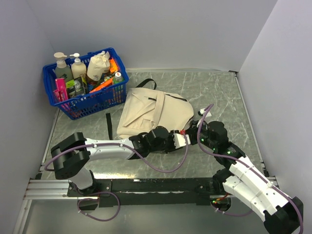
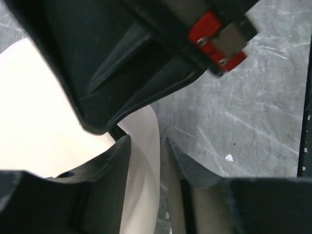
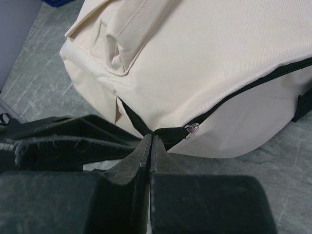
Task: Pack the student bag
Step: Zip the student bag at the center of the board.
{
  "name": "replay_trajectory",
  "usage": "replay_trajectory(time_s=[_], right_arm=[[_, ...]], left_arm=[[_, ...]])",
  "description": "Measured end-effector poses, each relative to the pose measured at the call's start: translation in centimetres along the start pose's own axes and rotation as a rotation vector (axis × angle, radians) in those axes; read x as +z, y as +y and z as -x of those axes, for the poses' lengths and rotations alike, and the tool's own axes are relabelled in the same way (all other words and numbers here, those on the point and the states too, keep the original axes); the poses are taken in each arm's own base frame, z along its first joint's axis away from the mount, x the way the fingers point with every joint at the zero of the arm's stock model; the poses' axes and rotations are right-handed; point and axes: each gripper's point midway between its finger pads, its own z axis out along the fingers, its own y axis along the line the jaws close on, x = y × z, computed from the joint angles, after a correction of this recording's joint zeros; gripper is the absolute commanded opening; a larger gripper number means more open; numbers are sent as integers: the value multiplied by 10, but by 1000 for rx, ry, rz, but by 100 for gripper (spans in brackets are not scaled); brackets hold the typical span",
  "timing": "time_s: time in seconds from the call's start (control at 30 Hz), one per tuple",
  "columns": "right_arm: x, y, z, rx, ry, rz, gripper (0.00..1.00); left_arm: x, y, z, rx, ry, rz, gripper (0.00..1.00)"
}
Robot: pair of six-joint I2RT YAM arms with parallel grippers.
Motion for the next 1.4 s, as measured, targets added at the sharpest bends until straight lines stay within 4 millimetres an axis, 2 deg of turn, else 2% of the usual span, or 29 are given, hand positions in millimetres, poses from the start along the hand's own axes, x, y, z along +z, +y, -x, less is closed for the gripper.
replay_trajectory(time_s=[0.23, 0.33, 0.37, 0.47, 0.7, 0.87, 1.13, 1.3, 1.4], right_arm=[[0, 0, -1, 0, 2, 1, 0], [0, 0, -1, 1, 5, 0, 0], [0, 0, -1, 1, 4, 0, 0], [0, 0, -2, 1, 5, 0, 0], [0, -8, -4, 3, 1, -32, 0], [3, -17, -3, 4, -9, -81, 0], [14, -43, -10, -3, 24, -186, 0], [20, -62, -1, 0, -2, -248, 0], [22, -71, 6, 3, -22, -280, 0]], left_arm=[[5, -4, -2, 6, 3, -11, 26], [6, -4, -4, 6, 5, -10, 18], [6, -4, -4, 7, 4, -9, 10], [7, -3, -5, 8, 6, 0, 1], [8, -3, -5, 16, 12, 16, 1], [7, -12, -5, 46, 28, -2, 1], [-1, -30, -4, 82, 49, -82, 1], [-14, -59, 4, 98, 37, -209, 1], [-23, -70, 7, 109, 35, -263, 1]])
